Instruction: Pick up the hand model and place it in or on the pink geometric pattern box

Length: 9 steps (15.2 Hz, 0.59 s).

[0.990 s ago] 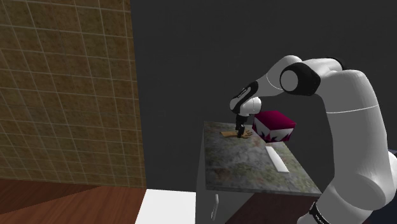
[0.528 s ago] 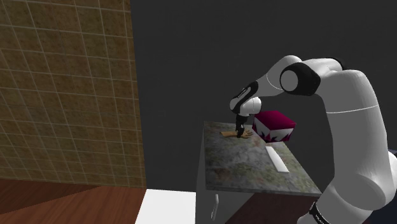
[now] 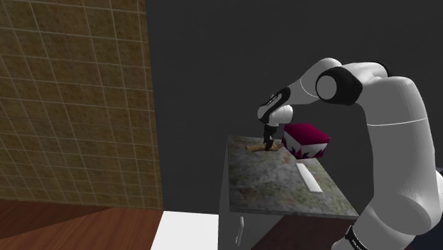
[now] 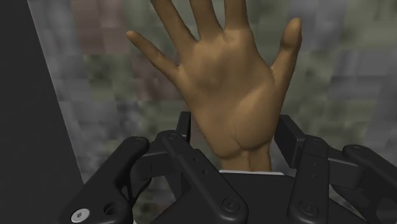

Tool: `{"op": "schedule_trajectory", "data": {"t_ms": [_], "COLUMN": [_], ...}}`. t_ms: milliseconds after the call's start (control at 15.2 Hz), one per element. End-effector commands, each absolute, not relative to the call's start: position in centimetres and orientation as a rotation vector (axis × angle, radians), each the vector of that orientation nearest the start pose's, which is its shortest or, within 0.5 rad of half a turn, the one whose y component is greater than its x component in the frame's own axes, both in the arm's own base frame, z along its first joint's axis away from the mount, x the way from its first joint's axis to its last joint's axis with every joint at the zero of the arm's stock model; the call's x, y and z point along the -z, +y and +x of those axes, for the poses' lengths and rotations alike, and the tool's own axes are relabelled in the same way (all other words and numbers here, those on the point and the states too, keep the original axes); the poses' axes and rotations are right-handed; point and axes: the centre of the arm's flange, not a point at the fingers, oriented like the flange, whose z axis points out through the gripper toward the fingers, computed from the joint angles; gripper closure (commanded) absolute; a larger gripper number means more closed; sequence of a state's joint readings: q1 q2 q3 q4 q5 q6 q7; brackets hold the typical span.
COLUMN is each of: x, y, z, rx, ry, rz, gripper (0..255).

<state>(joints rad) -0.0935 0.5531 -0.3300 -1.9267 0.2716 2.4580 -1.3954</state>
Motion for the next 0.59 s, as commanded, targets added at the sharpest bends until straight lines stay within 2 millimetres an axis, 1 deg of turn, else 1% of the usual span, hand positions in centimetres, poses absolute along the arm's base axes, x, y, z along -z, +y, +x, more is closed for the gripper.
{"op": "schedule_trajectory", "data": {"t_ms": [0,528], "x": [-22.5,-26.7], "y": [-24.9,-24.9], "z": [57.4,57.4], "rx": [0.022,0.022], "ry": [-1.242,-1.242], "rz": [-2.902,-2.902], "gripper": [255,255]}}
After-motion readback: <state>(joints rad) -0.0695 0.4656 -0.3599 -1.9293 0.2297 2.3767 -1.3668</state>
